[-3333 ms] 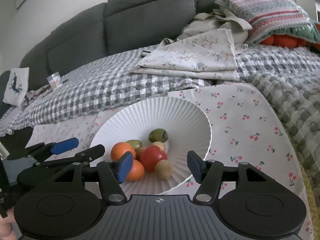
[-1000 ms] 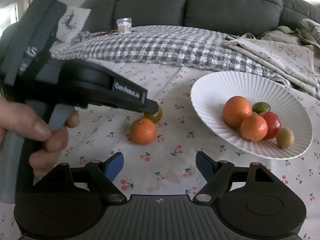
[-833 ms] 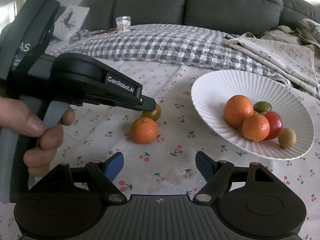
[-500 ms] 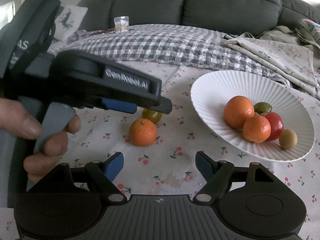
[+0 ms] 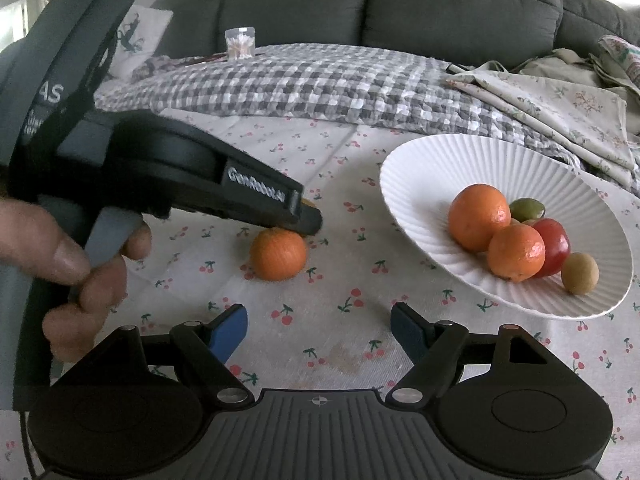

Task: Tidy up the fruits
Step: 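Grasp a tangerine with the left tool while the right tool grasps another tangerine, then carry both tangerines over the white bowl and release them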

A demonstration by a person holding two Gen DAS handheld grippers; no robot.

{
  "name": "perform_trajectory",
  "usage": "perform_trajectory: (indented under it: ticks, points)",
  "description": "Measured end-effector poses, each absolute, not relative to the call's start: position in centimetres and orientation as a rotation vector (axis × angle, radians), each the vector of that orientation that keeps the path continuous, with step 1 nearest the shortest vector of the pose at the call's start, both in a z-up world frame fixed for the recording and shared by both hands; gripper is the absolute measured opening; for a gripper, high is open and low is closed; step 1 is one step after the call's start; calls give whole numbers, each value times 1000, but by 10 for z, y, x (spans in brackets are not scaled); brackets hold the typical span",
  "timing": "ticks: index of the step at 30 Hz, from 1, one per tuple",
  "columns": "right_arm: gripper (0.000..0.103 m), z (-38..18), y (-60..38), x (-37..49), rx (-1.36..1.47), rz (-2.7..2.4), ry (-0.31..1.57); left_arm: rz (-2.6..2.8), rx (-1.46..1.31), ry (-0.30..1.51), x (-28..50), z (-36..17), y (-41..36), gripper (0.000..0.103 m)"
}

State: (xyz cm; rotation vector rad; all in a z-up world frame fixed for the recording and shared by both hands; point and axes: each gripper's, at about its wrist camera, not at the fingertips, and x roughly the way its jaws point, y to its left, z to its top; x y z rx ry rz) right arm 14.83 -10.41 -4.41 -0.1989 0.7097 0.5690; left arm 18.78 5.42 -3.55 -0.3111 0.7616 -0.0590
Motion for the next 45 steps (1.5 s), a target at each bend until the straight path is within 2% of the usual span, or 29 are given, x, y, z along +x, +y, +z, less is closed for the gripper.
perform_trajectory:
  ticks: [13,19,20,22,23,24,45]
  points:
    - [82,-50,-85,152,-183,609,686,7,-344,722,179,-23,80,24]
    - [76,-52,-74,156,-168,612,669,40,-284,725,175,-24,87,24]
    - [72,-53,-72,155,-174,611,663,45,-283,729,174,-24,89,24]
    - [52,-53,-68,155,-183,611,647,55,-291,737,174,-26,93,24]
    - [37,-52,-67,155,-186,611,640,56,-296,740,174,-27,96,24]
    - [34,-50,-66,155,-189,599,632,57,-297,742,174,-28,97,24]
    - [33,-31,-76,157,-138,576,611,78,-205,729,170,-12,87,24]
